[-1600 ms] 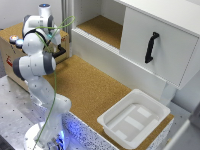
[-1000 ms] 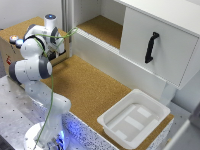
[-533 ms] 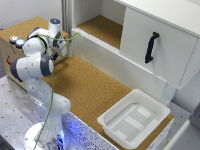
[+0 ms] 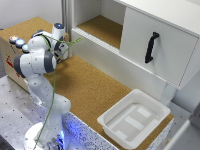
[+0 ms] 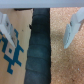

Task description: Pull the handle of the drawer

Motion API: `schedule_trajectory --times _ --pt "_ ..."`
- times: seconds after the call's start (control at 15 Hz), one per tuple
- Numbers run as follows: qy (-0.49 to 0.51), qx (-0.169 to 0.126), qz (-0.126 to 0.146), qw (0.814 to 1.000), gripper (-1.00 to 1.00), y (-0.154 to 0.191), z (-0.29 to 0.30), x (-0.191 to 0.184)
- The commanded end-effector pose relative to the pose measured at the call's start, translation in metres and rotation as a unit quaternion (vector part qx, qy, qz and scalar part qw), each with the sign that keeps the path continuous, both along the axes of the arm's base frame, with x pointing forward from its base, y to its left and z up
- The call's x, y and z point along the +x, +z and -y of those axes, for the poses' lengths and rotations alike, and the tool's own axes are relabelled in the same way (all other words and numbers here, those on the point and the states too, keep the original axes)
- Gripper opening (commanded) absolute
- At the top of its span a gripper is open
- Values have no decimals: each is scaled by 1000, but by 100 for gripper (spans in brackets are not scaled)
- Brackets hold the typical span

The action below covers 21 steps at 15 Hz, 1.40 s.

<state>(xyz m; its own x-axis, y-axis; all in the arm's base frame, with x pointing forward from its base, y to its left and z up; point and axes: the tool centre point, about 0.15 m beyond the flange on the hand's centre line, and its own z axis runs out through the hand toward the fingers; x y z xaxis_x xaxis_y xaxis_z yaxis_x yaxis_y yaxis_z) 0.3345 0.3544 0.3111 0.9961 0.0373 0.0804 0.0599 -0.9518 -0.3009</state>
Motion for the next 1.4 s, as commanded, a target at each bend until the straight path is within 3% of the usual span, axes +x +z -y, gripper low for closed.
schedule_trajectory --times 0.0,0.73,1.33 --pt "19 42 -12 999 -100 -14 3 8" --pt "21 53 -26 998 -100 -28 8 -2" --pt "4 66 -35 997 -100 -40 53 -5"
